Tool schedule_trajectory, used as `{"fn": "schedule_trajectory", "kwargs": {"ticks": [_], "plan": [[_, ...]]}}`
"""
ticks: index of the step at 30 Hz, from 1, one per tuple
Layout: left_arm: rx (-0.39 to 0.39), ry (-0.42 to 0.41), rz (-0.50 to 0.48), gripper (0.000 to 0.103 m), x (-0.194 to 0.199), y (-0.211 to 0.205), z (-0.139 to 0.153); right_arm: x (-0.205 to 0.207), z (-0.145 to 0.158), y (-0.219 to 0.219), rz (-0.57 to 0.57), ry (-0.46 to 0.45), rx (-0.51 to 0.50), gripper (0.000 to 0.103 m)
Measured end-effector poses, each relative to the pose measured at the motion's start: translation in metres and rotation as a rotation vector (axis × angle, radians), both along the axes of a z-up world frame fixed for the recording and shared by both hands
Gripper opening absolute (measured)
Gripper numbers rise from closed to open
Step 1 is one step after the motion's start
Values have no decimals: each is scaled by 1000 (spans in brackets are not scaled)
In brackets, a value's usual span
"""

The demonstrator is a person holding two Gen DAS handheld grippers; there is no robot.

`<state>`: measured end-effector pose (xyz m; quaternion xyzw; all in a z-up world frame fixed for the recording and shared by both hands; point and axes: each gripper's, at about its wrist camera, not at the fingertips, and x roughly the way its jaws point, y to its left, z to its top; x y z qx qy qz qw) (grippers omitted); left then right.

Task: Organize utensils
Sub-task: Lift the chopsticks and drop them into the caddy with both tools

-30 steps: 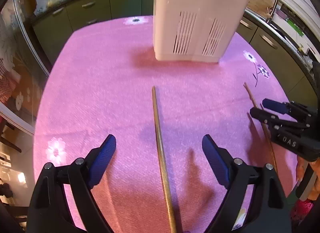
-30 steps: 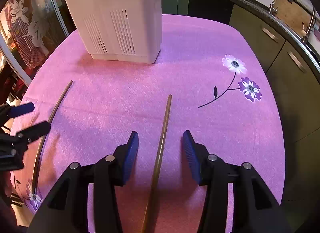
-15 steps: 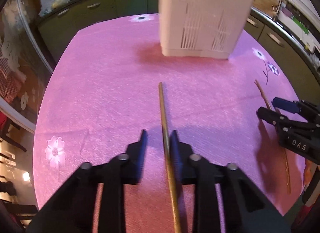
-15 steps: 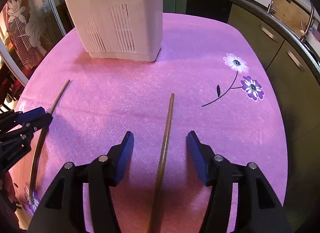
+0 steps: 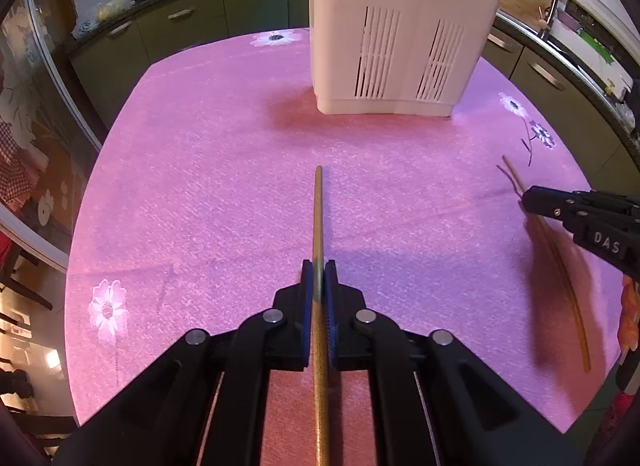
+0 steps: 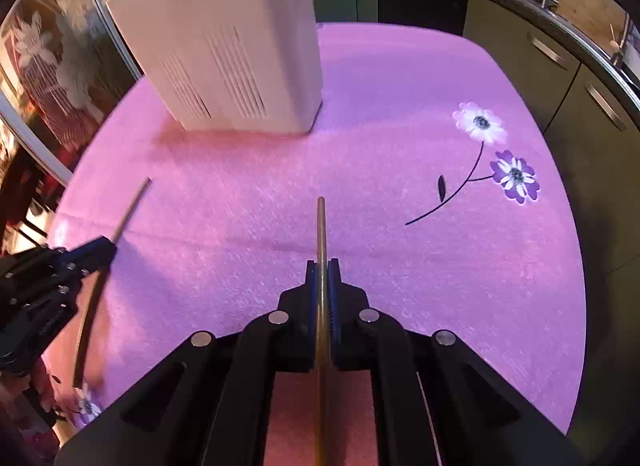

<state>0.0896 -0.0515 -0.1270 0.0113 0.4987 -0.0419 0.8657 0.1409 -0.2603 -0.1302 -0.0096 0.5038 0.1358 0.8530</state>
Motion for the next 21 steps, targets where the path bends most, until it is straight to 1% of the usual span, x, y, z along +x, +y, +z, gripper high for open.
{"fn": "schedule_trajectory", "kwargs": {"ticks": [4, 7, 12, 15, 21], "plan": [[-29, 8, -12, 6, 0, 0, 1, -7, 21, -10, -16, -54, 55, 6], [-44, -7, -27, 6, -3, -3, 7, -14, 43, -18, -21, -99, 85, 6], [-78, -73, -39, 6, -11, -4, 30, -29, 68, -28, -23, -155, 139, 6], [-90, -118, -51, 6, -17, -4, 49, -34, 79, -29, -19, -181, 160, 6], [-111, -187, -60, 6, -26, -2, 76, -49, 103, -29, 0, -236, 190, 6]]}}
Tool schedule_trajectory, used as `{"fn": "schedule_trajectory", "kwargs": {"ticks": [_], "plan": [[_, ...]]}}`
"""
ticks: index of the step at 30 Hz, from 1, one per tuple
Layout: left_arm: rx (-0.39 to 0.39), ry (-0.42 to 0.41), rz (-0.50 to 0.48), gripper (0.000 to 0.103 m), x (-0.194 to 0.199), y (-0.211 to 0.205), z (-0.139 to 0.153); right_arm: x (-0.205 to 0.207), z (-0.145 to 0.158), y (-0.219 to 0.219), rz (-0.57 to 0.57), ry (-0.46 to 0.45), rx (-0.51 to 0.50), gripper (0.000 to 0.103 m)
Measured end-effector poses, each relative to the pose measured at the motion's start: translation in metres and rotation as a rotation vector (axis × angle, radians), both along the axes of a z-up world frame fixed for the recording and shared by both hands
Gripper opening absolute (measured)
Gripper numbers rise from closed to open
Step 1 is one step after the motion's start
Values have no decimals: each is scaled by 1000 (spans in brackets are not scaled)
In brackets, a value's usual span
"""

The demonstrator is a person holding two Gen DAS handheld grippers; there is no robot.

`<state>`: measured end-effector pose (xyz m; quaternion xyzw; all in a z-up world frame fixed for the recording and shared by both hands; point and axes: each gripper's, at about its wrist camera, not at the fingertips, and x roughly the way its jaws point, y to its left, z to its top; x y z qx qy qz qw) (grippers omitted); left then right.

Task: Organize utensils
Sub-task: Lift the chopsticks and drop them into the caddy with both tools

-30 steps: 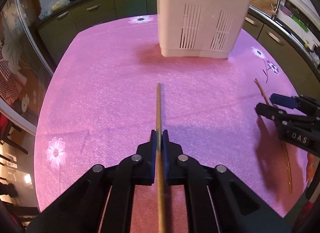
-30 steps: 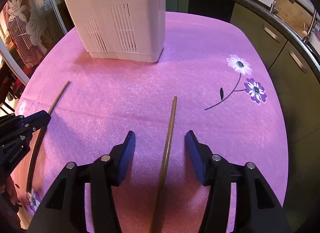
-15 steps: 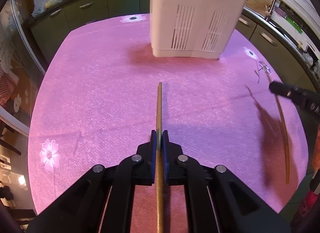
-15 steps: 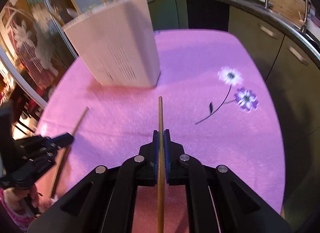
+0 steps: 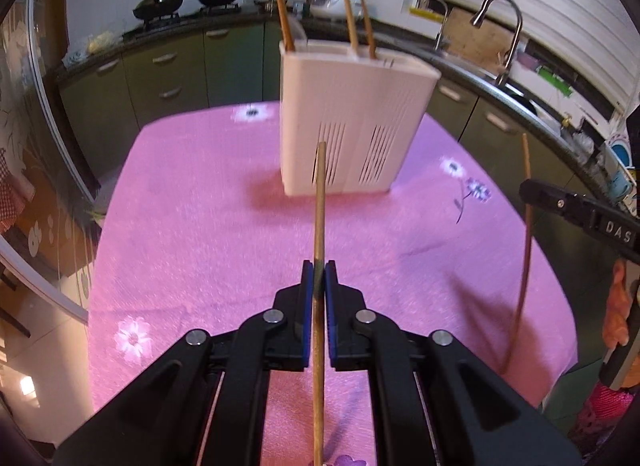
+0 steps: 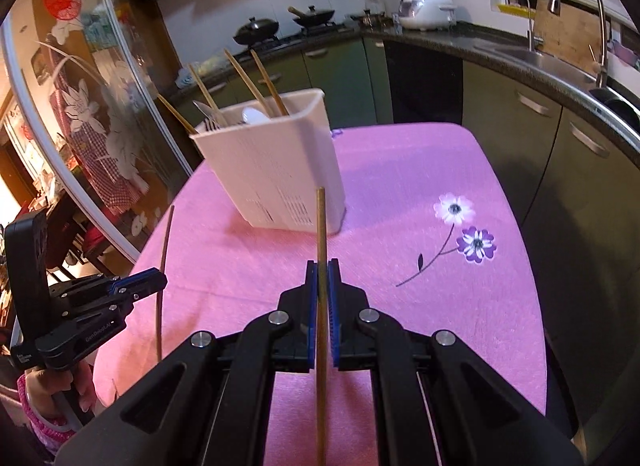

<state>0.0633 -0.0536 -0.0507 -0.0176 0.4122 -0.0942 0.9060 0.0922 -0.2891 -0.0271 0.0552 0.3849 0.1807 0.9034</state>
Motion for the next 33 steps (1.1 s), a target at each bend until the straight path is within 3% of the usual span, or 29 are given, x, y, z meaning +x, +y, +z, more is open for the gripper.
{"fn": "schedule_trajectory", "kwargs": {"ticks": [16, 33], "plan": [[-23, -135, -19, 6, -3, 1, 57, -13, 67, 10, 34, -148, 39, 6], [-30, -288, -82, 6, 30, -14, 152, 42, 207, 21, 11, -400, 123, 6]]}}
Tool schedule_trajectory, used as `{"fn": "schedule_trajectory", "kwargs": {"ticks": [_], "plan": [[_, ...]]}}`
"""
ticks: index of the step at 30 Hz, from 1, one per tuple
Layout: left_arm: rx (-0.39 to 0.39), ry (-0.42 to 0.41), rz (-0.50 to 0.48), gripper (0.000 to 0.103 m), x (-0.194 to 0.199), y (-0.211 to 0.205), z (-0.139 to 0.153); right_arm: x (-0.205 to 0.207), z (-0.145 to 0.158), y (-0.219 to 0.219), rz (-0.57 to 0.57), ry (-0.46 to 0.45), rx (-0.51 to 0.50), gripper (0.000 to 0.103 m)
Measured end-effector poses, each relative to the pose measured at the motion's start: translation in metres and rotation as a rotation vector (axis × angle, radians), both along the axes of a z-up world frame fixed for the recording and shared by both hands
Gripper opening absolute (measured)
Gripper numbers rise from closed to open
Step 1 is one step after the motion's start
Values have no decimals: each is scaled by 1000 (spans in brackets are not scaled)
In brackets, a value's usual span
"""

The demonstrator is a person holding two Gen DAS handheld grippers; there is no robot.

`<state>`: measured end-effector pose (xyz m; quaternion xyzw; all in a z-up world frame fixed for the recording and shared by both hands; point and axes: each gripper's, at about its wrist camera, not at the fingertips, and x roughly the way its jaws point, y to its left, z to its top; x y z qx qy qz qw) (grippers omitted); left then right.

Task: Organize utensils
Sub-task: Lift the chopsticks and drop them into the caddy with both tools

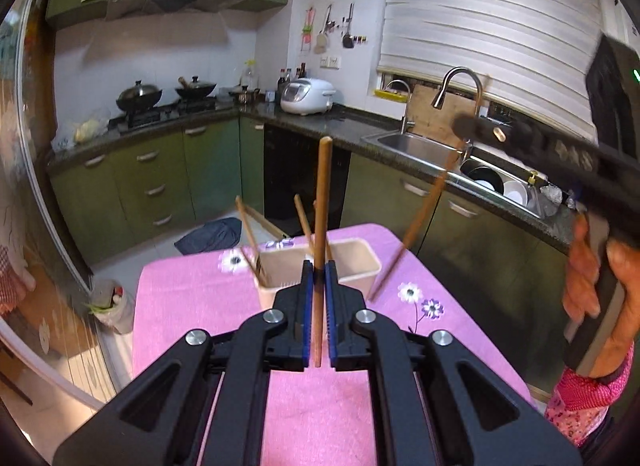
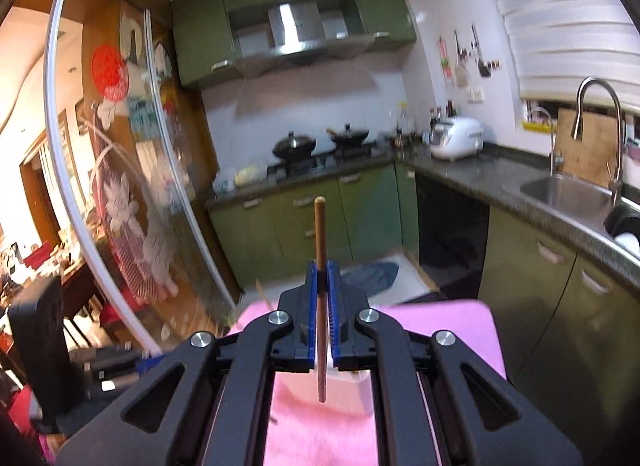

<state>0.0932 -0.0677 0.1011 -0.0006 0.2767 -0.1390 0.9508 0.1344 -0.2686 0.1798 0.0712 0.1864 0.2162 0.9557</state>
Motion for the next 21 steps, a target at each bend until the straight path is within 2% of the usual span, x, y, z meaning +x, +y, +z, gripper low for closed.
{"fn": "schedule_trajectory", "kwargs": {"ticks": [4, 8, 14, 18, 20, 21], "plan": [[-2, -34, -15, 6, 2, -7, 14, 24, 16, 5, -24, -22, -4, 6], [0, -75, -19, 6, 5, -13, 32, 53, 6, 12, -64, 11, -43, 6], [2, -105, 1, 6, 15, -18, 44, 92, -50, 24, -81, 113, -102, 6], [3, -130, 30, 6, 25, -17, 49, 102, -83, 34, -88, 140, -143, 7], [4, -140, 39, 6, 31, -17, 51, 104, -98, 38, -72, 159, -159, 27], [7, -142, 44, 6, 34, -17, 52, 103, -103, 39, -70, 160, -157, 43]]}}
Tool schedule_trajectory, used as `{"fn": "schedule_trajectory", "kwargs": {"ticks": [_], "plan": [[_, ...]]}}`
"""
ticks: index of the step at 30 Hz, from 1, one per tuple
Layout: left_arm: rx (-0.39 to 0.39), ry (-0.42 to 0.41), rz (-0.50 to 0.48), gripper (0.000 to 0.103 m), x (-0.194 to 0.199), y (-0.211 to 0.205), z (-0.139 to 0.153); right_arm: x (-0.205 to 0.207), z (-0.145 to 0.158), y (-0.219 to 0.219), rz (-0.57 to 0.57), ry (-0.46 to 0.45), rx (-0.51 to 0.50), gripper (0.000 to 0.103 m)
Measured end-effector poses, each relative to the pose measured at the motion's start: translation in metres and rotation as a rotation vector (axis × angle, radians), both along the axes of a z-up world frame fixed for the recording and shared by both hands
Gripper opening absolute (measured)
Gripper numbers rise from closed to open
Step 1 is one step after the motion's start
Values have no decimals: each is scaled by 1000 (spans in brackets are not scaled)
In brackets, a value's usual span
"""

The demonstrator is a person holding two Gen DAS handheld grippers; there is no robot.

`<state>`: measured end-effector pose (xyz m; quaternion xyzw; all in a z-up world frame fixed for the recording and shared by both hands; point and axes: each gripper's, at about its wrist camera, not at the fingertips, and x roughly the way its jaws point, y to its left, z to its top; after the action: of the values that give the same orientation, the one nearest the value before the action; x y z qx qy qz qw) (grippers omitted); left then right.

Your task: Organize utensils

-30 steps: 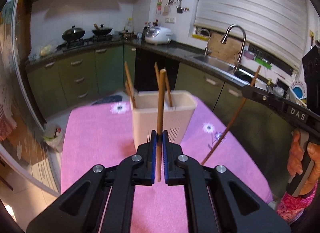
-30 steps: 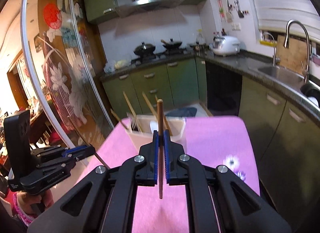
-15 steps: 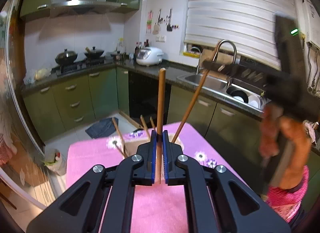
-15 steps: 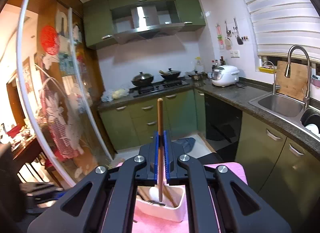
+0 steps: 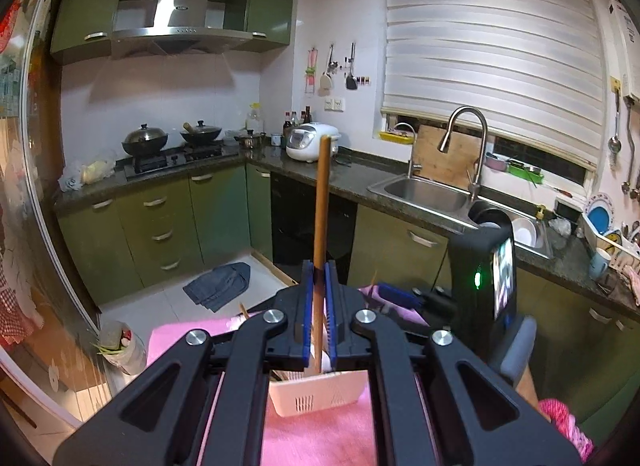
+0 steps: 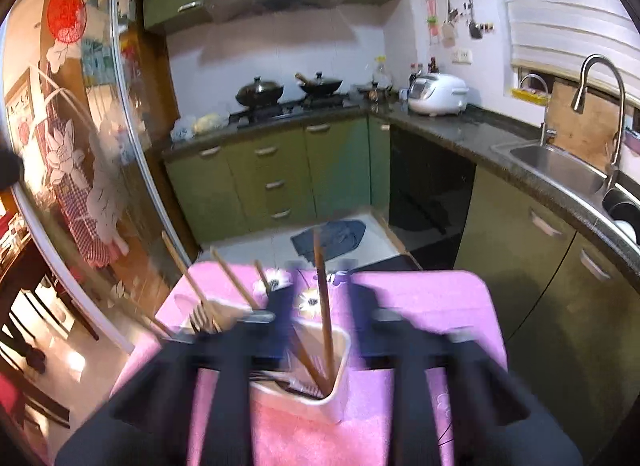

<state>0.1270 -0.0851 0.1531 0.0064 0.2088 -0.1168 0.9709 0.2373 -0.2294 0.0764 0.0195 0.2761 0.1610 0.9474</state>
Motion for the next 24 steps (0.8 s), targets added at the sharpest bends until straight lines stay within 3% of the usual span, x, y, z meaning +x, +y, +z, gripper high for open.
{"fn": "schedule_trajectory", "kwargs": {"ticks": [6, 11, 17, 24], "plan": [[18, 24, 20, 6, 23, 1, -10, -41, -4, -18, -21, -61, 65, 53], [17, 63, 35, 6, 40, 7, -35, -109, -12, -46, -26, -129, 106, 78], [36, 105, 42, 6, 56, 8, -67, -176, -51, -90, -55, -98, 169, 90], [55, 195, 28, 6, 73, 4, -114, -212, -93, -122, -108, 2, 239, 91]]}}
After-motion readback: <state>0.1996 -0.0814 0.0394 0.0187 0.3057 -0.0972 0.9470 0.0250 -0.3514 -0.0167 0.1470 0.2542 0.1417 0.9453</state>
